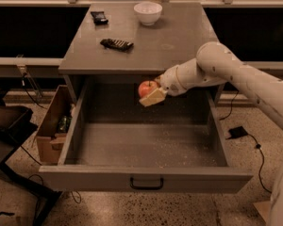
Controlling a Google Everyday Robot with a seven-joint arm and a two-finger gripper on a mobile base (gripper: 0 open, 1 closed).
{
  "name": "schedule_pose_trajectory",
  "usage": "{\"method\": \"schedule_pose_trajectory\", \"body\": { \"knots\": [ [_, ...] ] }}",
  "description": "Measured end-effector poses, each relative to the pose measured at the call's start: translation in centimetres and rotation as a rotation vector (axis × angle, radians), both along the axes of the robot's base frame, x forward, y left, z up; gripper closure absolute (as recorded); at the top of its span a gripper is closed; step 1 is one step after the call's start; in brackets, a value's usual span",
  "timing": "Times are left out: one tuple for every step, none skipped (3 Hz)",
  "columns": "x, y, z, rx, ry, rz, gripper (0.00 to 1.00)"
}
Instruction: Pick apple from top drawer and place on counter
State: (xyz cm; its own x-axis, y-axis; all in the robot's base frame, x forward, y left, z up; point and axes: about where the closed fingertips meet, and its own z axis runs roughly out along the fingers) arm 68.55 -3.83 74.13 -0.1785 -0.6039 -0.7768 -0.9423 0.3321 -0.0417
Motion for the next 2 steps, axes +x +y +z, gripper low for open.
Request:
{"method": "schedule_pose_trajectory", "body": {
  "knots": [
    [-1.0, -0.1, 1.8, 0.016, -0.01, 0.009, 1.0],
    [-5.8, -0.7, 8.5, 0.013, -0.01, 0.089, 1.0]
  ]
}}
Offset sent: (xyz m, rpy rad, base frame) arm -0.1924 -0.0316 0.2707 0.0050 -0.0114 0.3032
